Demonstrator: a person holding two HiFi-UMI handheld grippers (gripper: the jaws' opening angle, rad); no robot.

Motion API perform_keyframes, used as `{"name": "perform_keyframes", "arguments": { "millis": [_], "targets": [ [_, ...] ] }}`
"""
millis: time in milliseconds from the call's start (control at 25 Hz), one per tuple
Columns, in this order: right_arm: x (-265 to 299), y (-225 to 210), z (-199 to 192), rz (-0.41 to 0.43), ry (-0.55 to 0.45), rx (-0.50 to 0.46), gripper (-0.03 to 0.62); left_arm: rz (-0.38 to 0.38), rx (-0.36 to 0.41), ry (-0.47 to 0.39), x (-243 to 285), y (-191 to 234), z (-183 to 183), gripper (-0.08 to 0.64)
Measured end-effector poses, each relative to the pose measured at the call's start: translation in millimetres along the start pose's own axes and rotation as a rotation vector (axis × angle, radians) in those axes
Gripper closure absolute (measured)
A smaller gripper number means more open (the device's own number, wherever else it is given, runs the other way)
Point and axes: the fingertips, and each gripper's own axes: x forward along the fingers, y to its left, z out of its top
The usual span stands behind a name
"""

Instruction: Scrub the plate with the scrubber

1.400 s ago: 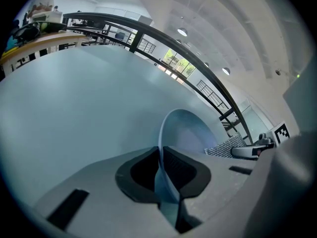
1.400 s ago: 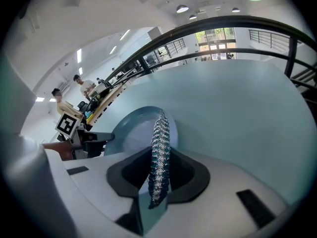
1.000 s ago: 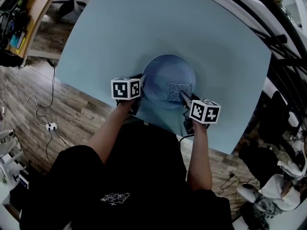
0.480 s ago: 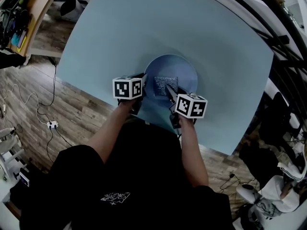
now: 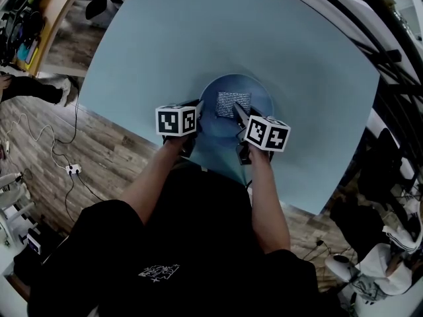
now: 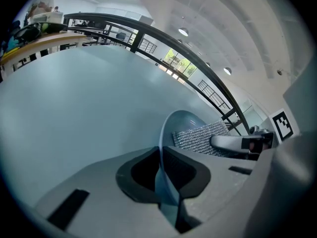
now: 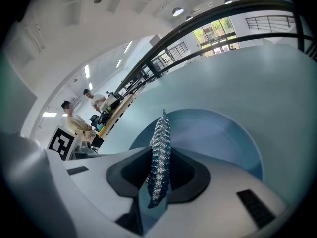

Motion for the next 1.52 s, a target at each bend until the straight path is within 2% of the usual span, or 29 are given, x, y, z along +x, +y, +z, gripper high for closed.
{"name": "perform_keyframes", "arguments": {
  "millis": [400,800,1200,1520],
  "targets": [
    [-37,-53,19,-0.099,-0.071,0.068,0.505,0.001,0.001,-0.005,0,1,0,0.528],
    [-71,-78,2,-0.141,-0.089,0.123,0.505,-0.003,0.006,-0.001,-1,1,2,0.528],
    [-71,-50,-31,-0.098,-0.057,0.122,0.505,-0.01,0.016,0.003,-4,2,0,0.528],
    [-41,-13,-38,-0.032,-0.029,0.089,0.505,-0.009,0.02,0.008,-4,1,-1,0.528]
  ]
}}
